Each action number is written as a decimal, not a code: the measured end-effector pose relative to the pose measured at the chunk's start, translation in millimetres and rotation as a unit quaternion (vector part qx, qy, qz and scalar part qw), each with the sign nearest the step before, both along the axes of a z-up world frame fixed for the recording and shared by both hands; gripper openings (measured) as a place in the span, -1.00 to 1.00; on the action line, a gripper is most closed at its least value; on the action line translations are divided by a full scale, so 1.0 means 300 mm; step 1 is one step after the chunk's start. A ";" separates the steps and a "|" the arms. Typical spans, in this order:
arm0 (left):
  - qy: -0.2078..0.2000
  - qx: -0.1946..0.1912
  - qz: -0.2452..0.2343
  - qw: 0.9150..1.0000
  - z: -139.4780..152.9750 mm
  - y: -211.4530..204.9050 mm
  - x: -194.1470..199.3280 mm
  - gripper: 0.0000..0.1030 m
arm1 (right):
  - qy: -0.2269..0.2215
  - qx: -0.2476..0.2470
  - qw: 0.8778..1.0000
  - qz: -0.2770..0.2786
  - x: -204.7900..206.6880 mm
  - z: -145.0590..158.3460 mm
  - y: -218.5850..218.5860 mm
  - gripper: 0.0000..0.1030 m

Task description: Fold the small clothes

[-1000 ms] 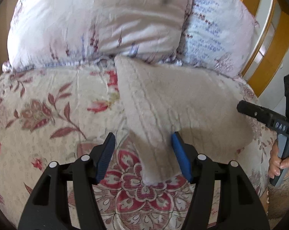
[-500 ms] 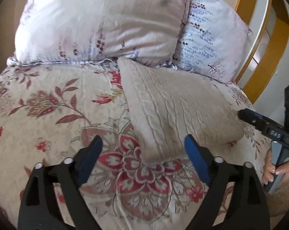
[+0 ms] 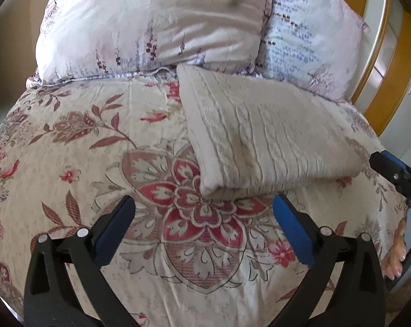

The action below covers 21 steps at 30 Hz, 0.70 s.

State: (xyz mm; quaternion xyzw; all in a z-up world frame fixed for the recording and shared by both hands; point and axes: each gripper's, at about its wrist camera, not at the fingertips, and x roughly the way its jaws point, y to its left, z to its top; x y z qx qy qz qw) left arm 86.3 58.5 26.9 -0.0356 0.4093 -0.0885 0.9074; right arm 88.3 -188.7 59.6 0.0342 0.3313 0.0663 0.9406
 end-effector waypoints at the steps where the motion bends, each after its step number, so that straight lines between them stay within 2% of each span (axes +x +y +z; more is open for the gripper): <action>1: 0.007 0.000 -0.002 1.000 -0.009 -0.005 0.004 0.96 | 0.006 0.000 1.000 0.003 0.001 -0.008 0.008 0.97; 4: 0.022 0.005 0.001 1.000 -0.029 -0.017 0.012 0.96 | 0.032 0.000 0.999 0.001 0.012 -0.042 0.022 0.97; 7: 0.033 0.027 0.004 0.999 -0.047 -0.036 0.019 0.96 | 0.064 -0.005 0.998 -0.013 0.026 -0.083 0.034 0.97; 21: 0.039 0.084 0.004 0.996 -0.082 -0.090 0.038 0.97 | 0.118 -0.047 0.991 -0.032 0.054 -0.186 0.074 0.97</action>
